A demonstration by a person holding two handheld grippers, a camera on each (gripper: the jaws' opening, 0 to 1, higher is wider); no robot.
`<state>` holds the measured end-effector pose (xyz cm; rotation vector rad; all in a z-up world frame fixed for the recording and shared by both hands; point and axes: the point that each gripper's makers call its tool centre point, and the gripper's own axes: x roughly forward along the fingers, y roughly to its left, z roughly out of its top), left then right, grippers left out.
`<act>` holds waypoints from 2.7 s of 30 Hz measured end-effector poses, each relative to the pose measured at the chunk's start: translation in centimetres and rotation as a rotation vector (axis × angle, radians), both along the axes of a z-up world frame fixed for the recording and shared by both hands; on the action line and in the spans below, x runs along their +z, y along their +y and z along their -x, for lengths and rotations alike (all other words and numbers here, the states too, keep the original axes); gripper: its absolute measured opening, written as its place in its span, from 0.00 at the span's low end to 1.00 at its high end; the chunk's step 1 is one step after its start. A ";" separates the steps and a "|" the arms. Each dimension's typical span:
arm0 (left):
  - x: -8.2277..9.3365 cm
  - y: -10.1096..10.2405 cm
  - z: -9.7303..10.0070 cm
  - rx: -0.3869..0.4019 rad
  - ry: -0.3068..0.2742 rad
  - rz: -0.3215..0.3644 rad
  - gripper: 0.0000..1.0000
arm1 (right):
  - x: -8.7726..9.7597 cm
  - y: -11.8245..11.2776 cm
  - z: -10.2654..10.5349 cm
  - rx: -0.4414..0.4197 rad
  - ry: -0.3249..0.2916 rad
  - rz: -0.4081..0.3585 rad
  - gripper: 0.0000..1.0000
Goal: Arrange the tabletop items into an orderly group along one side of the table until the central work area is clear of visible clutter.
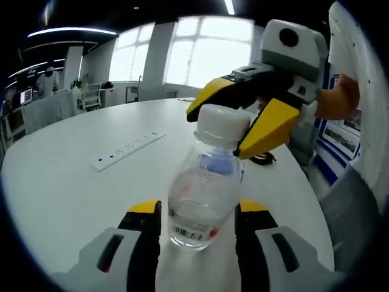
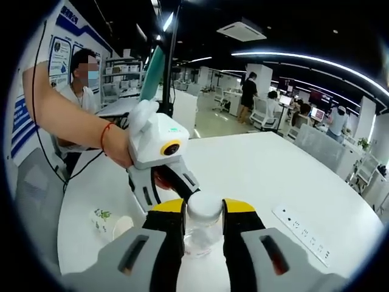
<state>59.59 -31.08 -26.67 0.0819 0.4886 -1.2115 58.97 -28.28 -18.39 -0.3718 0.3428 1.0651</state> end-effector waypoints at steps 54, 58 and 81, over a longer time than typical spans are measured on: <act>4.7 2.9 2.6 0.104 -0.009 0.010 0.70 | 2.0 -3.5 1.0 -0.076 0.080 -0.052 0.56; 5.5 3.5 3.4 0.125 -0.012 0.014 0.72 | 1.9 -3.9 1.8 -0.069 0.087 -0.035 0.59; 8.4 7.7 9.7 0.270 -0.008 0.040 0.74 | 0.0 -4.7 7.5 -0.034 0.230 -0.055 0.60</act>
